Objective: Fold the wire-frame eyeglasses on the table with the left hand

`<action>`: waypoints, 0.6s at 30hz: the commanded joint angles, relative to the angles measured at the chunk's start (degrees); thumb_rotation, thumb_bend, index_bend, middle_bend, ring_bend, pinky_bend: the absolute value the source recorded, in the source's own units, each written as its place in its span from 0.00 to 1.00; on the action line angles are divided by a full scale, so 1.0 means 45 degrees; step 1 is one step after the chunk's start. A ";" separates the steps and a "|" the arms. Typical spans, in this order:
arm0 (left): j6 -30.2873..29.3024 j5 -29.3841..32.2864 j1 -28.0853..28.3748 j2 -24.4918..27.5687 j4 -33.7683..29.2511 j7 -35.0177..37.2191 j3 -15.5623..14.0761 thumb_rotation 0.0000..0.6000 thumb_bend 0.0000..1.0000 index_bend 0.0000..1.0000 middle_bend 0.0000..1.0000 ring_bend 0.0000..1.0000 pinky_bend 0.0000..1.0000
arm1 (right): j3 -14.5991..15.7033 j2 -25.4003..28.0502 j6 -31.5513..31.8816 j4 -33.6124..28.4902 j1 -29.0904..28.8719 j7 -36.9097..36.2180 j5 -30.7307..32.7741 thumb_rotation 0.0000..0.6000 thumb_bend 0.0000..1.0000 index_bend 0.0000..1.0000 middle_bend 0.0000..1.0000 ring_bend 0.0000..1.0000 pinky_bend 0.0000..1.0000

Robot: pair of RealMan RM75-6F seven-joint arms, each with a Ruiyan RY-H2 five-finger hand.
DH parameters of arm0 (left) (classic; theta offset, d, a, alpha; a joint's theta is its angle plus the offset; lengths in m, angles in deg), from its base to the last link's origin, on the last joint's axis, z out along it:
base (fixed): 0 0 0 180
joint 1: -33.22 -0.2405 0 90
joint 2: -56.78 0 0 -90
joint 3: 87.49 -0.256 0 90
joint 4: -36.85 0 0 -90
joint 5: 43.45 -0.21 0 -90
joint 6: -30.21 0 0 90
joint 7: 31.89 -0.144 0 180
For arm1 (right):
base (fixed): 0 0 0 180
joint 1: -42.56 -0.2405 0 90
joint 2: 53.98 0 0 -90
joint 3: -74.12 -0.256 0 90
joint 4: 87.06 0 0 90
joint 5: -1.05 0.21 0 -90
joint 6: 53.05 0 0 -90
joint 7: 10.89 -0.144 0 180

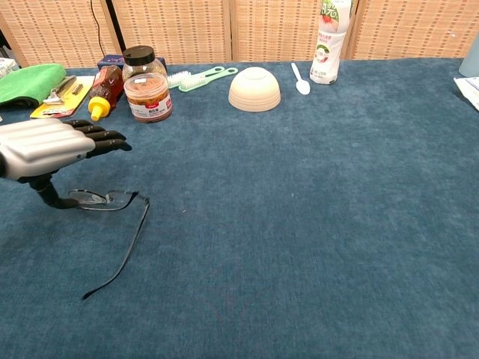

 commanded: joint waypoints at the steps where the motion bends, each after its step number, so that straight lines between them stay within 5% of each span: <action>1: 0.0143 0.0311 0.0333 -0.0453 0.0498 -0.0251 0.0392 0.97 0.23 0.00 0.00 0.00 0.00 | -0.0010 0.0017 0.0016 -0.0025 0.0016 0.0030 0.0029 1.00 0.01 0.30 0.10 0.16 0.26; 18: 0.0096 0.1007 0.1619 -0.2364 0.1856 -0.0510 0.1773 0.97 0.23 0.00 0.00 0.00 0.00 | -0.0083 0.0046 0.0103 -0.0077 0.0131 0.0046 0.0249 1.00 0.01 0.30 0.10 0.16 0.25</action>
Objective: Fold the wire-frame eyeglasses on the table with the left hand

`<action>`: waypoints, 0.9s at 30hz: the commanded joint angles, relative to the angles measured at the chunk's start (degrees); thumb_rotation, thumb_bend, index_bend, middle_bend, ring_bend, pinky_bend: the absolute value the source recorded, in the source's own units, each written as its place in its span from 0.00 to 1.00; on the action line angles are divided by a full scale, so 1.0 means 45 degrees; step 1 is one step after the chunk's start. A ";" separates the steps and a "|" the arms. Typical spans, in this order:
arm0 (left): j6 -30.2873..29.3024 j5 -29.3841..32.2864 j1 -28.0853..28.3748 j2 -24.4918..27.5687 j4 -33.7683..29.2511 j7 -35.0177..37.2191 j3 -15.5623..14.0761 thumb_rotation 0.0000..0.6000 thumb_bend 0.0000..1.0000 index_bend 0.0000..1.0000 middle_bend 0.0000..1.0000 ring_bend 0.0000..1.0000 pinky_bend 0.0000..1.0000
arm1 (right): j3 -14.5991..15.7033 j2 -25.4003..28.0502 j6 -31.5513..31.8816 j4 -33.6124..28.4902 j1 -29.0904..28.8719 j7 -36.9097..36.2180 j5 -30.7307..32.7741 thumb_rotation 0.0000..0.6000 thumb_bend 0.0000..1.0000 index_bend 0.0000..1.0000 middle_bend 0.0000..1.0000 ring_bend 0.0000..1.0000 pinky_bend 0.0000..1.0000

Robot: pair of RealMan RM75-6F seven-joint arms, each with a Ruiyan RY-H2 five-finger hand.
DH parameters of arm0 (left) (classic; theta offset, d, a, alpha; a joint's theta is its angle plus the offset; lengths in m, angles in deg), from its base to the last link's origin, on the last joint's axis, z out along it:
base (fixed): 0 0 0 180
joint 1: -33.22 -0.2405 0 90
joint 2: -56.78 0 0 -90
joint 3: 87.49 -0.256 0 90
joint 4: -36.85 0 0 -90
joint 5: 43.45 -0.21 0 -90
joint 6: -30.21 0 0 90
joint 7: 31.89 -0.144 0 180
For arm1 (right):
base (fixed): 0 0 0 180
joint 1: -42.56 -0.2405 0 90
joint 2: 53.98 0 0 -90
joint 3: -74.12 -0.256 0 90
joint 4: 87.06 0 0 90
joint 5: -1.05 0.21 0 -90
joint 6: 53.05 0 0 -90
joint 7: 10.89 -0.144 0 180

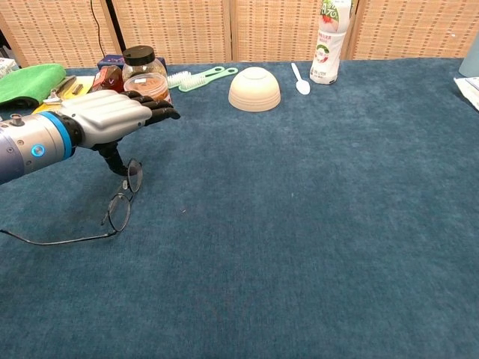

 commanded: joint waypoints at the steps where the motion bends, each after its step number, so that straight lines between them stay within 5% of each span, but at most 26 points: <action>1: -0.0210 -0.0069 0.0111 -0.0304 0.0230 0.0115 0.0143 0.97 0.23 0.00 0.00 0.00 0.00 | -0.0010 -0.0002 0.0017 0.0005 0.0007 -0.0010 0.0000 1.00 0.01 0.30 0.10 0.16 0.25; 7: -0.0492 -0.0377 0.0100 -0.0657 0.0814 0.0619 0.0138 0.97 0.23 0.00 0.00 0.00 0.00 | -0.0003 -0.0008 0.0110 0.0010 0.0068 -0.0026 -0.0025 1.00 0.01 0.30 0.10 0.16 0.25; 18: -0.0746 -0.0812 -0.0560 0.0587 0.0007 0.1291 -0.0509 0.97 0.23 0.00 0.00 0.00 0.00 | -0.0003 -0.0044 0.0131 -0.0037 0.0027 0.0023 -0.0191 1.00 0.01 0.30 0.10 0.16 0.26; 23: -0.1055 -0.1451 -0.0963 0.1506 -0.1253 0.2420 -0.0711 0.97 0.23 0.00 0.00 0.00 0.00 | 0.0001 -0.0008 0.0218 -0.0127 0.0070 0.0095 -0.0225 1.00 0.01 0.30 0.10 0.16 0.25; 27: -0.1266 -0.3236 -0.1289 0.3116 -0.3150 0.3245 -0.1666 0.97 0.23 0.03 0.00 0.00 0.00 | 0.0019 0.0035 0.0290 -0.0229 0.0088 0.0144 -0.0334 1.00 0.01 0.30 0.10 0.16 0.26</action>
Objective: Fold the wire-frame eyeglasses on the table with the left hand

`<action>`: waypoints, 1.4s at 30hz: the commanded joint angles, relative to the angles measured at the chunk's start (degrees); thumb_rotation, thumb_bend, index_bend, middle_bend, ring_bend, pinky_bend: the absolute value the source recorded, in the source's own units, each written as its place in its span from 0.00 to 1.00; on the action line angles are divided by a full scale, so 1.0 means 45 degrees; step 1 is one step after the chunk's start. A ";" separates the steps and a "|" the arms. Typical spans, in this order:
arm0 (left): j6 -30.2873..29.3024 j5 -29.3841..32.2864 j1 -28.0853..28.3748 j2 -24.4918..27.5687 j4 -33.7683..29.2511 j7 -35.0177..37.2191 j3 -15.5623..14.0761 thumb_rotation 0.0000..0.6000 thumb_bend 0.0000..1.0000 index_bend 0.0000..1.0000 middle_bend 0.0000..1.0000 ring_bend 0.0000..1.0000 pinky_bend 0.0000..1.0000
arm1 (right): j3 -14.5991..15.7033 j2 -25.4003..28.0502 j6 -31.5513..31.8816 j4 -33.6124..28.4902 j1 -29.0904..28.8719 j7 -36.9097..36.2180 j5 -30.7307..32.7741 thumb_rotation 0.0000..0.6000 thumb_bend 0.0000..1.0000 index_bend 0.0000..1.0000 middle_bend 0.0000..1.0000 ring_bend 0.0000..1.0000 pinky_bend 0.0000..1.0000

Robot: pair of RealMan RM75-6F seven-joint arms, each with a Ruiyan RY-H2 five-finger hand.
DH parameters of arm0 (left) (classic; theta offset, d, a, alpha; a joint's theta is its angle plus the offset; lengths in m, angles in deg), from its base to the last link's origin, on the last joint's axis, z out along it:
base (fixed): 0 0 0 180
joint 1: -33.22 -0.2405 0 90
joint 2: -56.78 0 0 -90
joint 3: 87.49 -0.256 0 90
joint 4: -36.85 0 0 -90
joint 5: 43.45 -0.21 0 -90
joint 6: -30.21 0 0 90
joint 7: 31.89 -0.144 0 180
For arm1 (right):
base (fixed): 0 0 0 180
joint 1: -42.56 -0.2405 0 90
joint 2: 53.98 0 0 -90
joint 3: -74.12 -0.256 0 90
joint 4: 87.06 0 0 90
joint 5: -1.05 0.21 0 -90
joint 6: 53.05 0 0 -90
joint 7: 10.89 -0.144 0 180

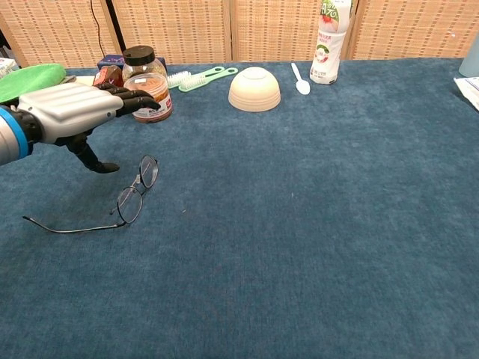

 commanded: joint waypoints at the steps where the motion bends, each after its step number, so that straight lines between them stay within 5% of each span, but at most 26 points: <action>1: -0.0195 -0.1816 -0.0395 0.1806 -0.2010 0.0820 -0.1053 0.97 0.22 0.04 0.00 0.00 0.00 | 0.0024 0.0013 0.0010 -0.0054 -0.0004 0.0030 -0.0077 1.00 0.01 0.30 0.10 0.16 0.26; 9: 0.0428 -0.2662 -0.0384 0.3088 -0.3403 0.0795 -0.1812 0.99 0.20 0.07 0.00 0.00 0.00 | 0.0058 -0.0021 0.0082 -0.0066 0.0017 -0.0010 -0.0209 1.00 0.01 0.30 0.10 0.16 0.25; 42: 0.0814 -0.1928 -0.0776 0.1350 -0.1778 -0.1261 -0.1796 0.97 0.19 0.12 0.00 0.00 0.00 | 0.0120 0.0049 0.0274 -0.0078 0.0227 -0.0195 -0.0274 1.00 0.01 0.30 0.10 0.16 0.26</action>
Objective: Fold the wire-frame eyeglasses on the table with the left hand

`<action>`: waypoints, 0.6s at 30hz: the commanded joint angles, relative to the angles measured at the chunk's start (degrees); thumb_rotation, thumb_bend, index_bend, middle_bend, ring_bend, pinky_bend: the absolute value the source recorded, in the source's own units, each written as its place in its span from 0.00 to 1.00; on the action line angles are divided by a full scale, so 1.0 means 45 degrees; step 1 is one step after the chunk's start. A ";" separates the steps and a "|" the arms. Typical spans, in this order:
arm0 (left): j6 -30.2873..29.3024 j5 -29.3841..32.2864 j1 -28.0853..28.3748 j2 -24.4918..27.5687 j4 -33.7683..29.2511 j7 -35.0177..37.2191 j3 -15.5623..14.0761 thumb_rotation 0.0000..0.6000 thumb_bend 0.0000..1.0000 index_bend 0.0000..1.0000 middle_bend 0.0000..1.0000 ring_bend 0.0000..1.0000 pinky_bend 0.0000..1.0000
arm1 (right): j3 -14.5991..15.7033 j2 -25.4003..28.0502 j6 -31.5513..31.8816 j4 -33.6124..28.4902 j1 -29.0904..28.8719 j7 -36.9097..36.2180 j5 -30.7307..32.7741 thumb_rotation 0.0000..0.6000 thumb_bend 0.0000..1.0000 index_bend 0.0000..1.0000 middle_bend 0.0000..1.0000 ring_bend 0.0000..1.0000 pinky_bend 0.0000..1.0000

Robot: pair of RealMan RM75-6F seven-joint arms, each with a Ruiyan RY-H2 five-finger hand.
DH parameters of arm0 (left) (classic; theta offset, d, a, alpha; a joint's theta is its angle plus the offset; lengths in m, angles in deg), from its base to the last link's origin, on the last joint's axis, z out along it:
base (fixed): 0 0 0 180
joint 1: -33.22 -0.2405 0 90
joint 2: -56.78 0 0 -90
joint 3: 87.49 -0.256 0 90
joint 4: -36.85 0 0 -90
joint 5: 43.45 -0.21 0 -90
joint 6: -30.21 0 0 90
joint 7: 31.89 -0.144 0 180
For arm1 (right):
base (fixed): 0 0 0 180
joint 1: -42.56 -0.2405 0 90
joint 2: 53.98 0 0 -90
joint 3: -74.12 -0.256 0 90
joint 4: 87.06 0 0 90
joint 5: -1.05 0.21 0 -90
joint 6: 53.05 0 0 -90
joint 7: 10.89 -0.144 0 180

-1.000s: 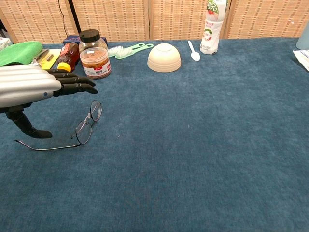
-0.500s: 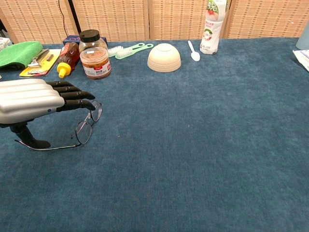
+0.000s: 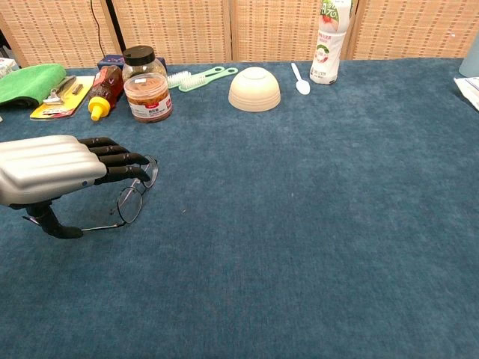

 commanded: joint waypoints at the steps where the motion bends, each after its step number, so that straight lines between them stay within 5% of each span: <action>1: -0.0057 0.0040 -0.0060 -0.0215 0.0243 0.0008 0.0035 0.97 0.19 0.12 0.00 0.00 0.00 | 0.0003 0.0002 -0.0006 0.0020 0.0007 -0.0031 0.0004 1.00 0.01 0.30 0.10 0.16 0.26; 18: -0.0230 0.0116 -0.0244 -0.1095 0.1206 0.0297 0.0233 0.97 0.19 0.14 0.00 0.00 0.00 | -0.0006 0.0009 -0.0109 0.0049 0.0018 -0.0048 0.0116 1.00 0.01 0.30 0.10 0.16 0.27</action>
